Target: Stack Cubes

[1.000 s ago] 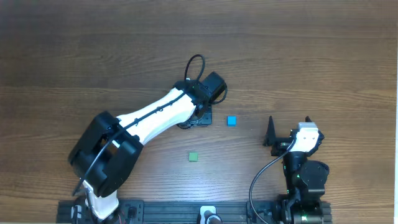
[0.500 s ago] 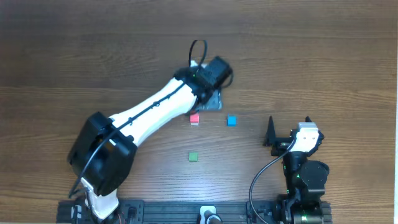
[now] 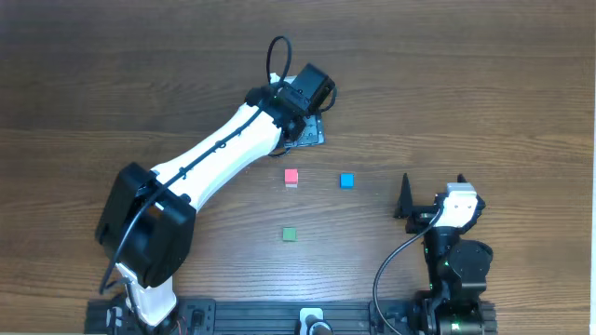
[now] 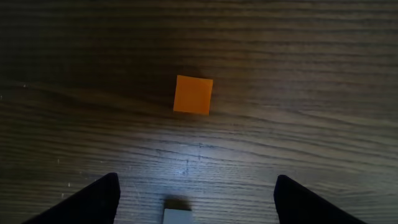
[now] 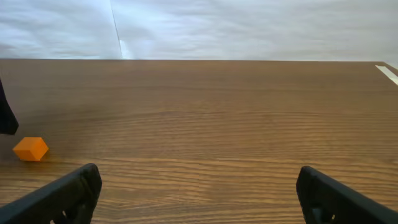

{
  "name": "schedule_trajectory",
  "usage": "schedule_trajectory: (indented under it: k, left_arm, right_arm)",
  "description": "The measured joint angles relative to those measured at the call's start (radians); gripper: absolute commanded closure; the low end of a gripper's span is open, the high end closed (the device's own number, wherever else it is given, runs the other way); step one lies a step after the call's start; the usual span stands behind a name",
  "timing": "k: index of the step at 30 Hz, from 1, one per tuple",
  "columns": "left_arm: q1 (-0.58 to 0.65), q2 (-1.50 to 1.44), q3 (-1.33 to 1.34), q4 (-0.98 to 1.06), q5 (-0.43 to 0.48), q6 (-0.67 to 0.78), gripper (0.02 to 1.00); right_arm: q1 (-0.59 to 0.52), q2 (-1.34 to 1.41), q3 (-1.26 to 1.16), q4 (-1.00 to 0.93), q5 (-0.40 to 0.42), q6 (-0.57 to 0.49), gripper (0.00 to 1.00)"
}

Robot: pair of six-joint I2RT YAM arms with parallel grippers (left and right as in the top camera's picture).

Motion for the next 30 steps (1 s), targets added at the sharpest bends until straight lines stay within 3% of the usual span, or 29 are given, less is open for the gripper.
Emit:
schedule_trajectory:
  k: [30]
  left_arm:
    - [0.059, 0.058, -0.035, 0.202, -0.023, 0.052, 0.233]
  right_arm:
    - [0.0, 0.0, 0.0, 0.0, 0.0, 0.001, 0.007]
